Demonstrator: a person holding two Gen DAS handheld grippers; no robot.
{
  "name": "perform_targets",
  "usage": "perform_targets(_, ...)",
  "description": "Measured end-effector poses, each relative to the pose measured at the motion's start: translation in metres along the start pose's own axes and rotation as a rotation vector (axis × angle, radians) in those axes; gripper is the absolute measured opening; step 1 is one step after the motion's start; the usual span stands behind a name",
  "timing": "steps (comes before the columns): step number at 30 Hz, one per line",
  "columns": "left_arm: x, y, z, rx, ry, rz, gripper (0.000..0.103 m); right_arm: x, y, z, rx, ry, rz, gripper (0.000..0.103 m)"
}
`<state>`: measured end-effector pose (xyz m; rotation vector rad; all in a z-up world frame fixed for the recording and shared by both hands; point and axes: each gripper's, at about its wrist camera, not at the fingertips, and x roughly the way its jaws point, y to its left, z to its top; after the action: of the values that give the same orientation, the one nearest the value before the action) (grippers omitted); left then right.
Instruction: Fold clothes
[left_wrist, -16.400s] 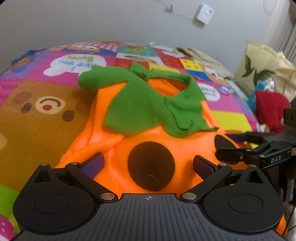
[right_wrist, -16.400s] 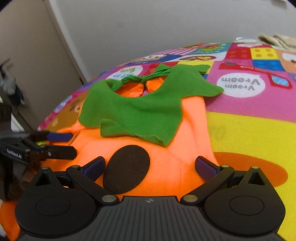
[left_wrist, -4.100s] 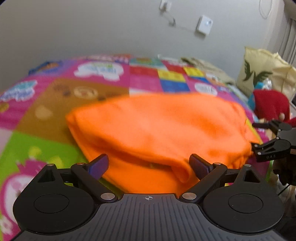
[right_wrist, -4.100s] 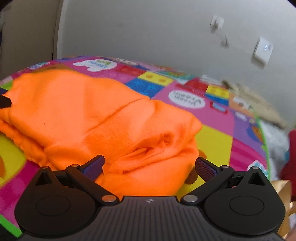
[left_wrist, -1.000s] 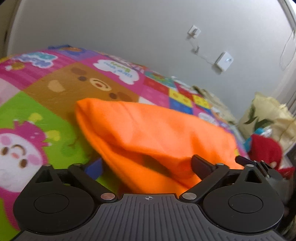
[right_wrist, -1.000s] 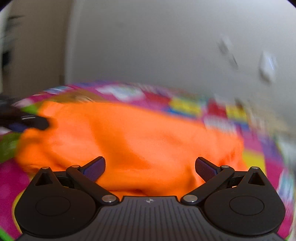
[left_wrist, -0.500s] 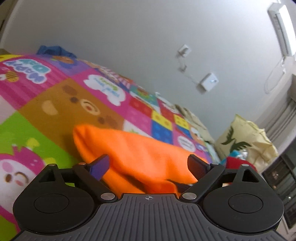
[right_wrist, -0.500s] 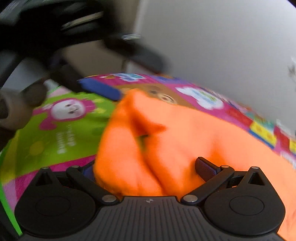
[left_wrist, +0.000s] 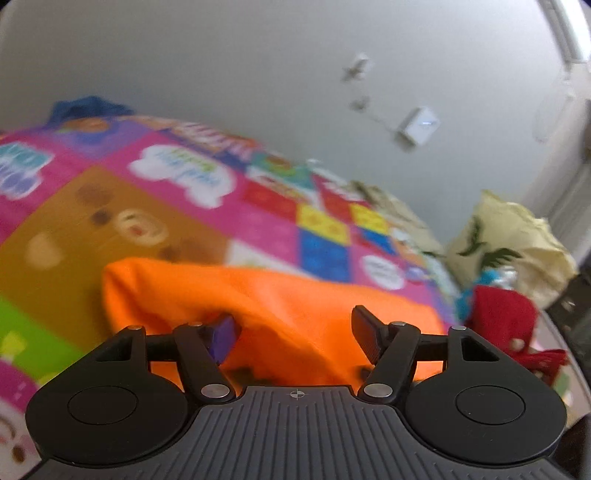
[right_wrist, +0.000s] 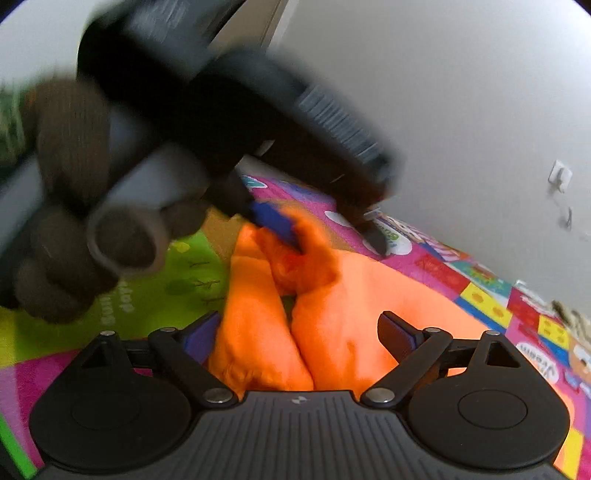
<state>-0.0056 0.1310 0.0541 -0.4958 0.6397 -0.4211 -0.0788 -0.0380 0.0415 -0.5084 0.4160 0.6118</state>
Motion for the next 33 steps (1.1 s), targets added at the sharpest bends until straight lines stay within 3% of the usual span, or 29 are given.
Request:
perform_targets(3, -0.004, -0.013, 0.008, 0.007, 0.011, -0.061, 0.071, 0.025, -0.003, 0.003, 0.021, 0.067, 0.027, 0.09)
perform_targets(5, -0.017, -0.015, 0.011, 0.013, -0.035, -0.059, 0.077, 0.033, -0.011, 0.002, 0.063, 0.085, 0.037, 0.081)
perform_targets(6, -0.027, -0.013, 0.012, 0.013, -0.071, -0.045, 0.082, 0.032, -0.016, 0.001, 0.084, 0.082, 0.041, 0.079)
perform_targets(7, -0.036, -0.01, 0.012, 0.009, -0.102, -0.024, 0.093, 0.03, -0.021, 0.0, 0.106, 0.077, 0.051, 0.075)
perform_targets(9, -0.05, 0.002, 0.008, -0.016, -0.128, 0.03, 0.095, 0.028, -0.032, -0.003, 0.155, 0.07, 0.07, 0.071)
perform_targets(14, -0.048, 0.036, -0.019, -0.157, -0.032, 0.074, 0.096, 0.013, -0.022, -0.008, 0.148, 0.056, 0.076, 0.07)
perform_targets(19, -0.013, 0.054, -0.038, -0.307, 0.08, 0.023, 0.097, -0.004, 0.006, -0.005, 0.014, 0.041, 0.067, 0.065)
perform_targets(22, 0.005, 0.047, -0.034, -0.311, 0.066, -0.018, 0.097, -0.011, 0.011, -0.005, -0.009, 0.033, 0.066, 0.062)
perform_targets(25, 0.009, 0.033, -0.023, -0.27, 0.036, -0.083, 0.097, -0.018, 0.009, -0.002, -0.001, 0.01, 0.023, 0.065)
perform_targets(27, 0.007, 0.016, -0.013, -0.193, 0.016, -0.129, 0.097, -0.019, 0.007, 0.001, -0.002, -0.017, -0.036, 0.083)
perform_targets(29, 0.005, 0.004, -0.006, -0.164, 0.023, -0.19, 0.097, -0.007, 0.004, 0.002, -0.006, 0.004, -0.032, 0.088)
perform_targets(30, 0.003, 0.0, -0.003, -0.16, 0.028, -0.21, 0.097, -0.001, 0.002, 0.003, -0.008, 0.015, -0.03, 0.086)
perform_targets(32, -0.004, -0.006, 0.003, -0.144, 0.019, -0.234, 0.097, 0.011, -0.001, 0.003, -0.011, 0.037, -0.027, 0.054)
perform_targets(33, -0.01, -0.008, 0.006, -0.131, 0.004, -0.237, 0.097, 0.013, -0.007, 0.003, 0.011, 0.042, -0.038, 0.047)
